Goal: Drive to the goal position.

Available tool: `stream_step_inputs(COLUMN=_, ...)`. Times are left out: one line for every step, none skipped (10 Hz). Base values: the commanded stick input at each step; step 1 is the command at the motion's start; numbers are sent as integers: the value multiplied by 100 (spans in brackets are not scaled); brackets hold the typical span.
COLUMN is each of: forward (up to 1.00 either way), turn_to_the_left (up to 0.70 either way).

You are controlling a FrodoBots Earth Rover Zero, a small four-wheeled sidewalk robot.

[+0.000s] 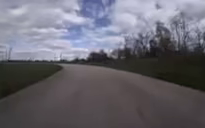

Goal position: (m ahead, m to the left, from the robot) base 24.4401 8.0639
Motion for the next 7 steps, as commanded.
stream_step_inputs(forward=100, turn_to_the_left=21)
stream_step_inputs(forward=100, turn_to_the_left=35)
stream_step_inputs(forward=100, turn_to_the_left=28)
stream_step_inputs(forward=100, turn_to_the_left=6)
stream_step_inputs(forward=100, turn_to_the_left=0)
stream_step_inputs(forward=100, turn_to_the_left=0)
stream_step_inputs(forward=100, turn_to_the_left=0)
